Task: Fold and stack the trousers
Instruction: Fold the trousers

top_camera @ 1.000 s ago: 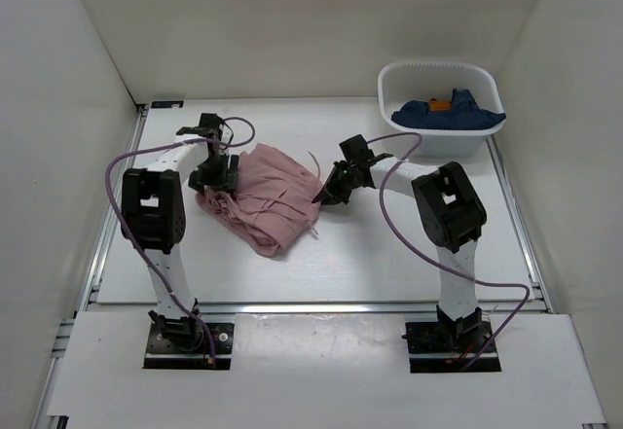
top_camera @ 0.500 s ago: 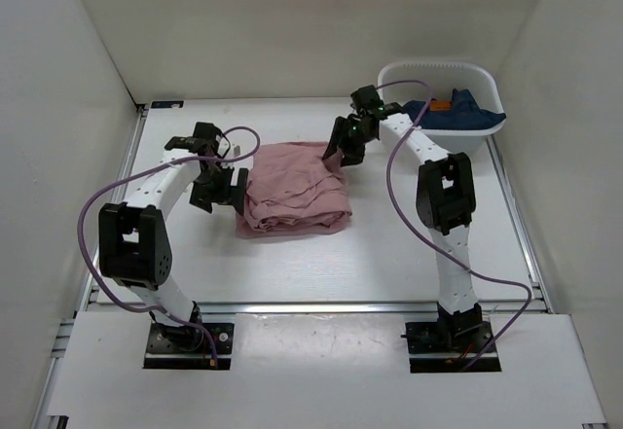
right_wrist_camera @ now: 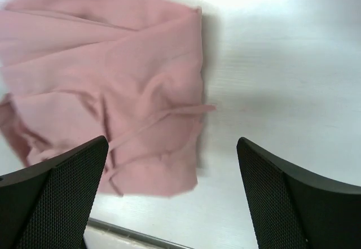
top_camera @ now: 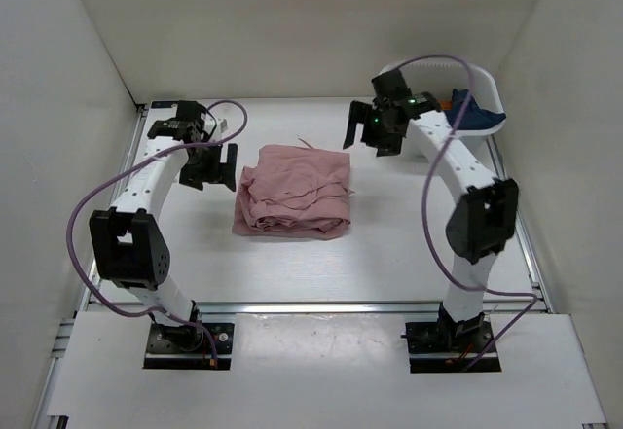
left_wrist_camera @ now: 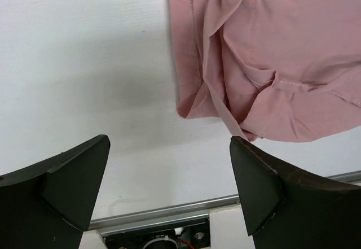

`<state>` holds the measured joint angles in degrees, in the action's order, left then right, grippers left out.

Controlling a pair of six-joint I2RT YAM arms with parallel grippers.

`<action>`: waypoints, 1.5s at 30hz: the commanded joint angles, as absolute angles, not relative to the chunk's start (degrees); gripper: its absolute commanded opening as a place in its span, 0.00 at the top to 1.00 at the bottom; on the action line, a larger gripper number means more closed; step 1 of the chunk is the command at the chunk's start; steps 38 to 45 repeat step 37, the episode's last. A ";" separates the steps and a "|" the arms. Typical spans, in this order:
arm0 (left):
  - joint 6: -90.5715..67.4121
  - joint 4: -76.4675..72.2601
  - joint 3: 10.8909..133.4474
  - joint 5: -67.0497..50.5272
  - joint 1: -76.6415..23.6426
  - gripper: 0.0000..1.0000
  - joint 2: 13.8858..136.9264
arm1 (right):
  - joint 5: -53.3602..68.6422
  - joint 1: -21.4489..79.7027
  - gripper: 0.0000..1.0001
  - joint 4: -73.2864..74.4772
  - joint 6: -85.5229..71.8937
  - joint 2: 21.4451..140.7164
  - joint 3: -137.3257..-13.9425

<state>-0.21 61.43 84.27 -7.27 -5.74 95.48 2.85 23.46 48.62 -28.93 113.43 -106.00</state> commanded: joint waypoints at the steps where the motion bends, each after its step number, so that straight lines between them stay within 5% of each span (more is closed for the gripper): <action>1: 0.00 62.31 86.57 -5.11 -3.79 0.00 89.31 | -4.83 22.94 0.01 54.92 -23.91 103.64 -108.64; 9: 0.00 51.77 78.85 10.00 12.54 0.00 78.06 | -14.82 21.80 0.01 62.05 -24.42 82.46 -91.01; 14: 0.00 51.24 72.43 7.12 14.50 0.00 70.33 | -18.53 17.23 0.01 61.52 -25.05 73.84 -81.48; 45: 0.00 50.71 69.52 11.07 19.34 0.00 66.01 | -20.30 15.56 0.01 57.05 -18.64 76.82 -87.10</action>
